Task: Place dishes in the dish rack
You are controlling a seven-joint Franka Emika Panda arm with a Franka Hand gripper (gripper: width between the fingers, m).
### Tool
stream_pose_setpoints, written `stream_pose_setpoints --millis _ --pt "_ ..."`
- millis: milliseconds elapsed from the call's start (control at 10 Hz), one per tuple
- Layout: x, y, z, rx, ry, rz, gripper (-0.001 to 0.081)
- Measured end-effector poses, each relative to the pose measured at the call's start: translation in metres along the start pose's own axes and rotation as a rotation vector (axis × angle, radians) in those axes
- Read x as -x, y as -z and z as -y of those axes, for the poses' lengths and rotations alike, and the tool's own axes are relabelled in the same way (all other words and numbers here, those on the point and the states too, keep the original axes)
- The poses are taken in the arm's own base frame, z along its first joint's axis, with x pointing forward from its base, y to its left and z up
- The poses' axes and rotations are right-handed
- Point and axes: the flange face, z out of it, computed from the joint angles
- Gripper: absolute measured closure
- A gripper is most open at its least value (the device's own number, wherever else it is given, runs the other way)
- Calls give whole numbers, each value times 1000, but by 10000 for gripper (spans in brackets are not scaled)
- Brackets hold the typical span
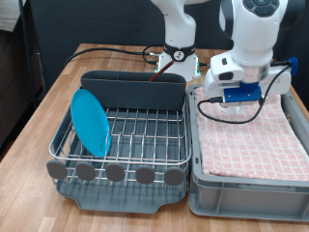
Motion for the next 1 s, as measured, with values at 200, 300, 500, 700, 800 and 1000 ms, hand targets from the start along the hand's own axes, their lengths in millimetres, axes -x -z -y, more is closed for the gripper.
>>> stream_pose_setpoints --millis 200,300,500,700,800,1000 --pt "1 -5 -3 2 0 1 4" --pt "1 -8 -5 2 2 0 4" --pt "1 -12 -8 1 5 -2 4" --pt "0 -15 -10 1 6 -3 258" --pt "0 -17 -11 -1 5 -6 258" --pt "-1 -18 -13 -1 2 -6 611"
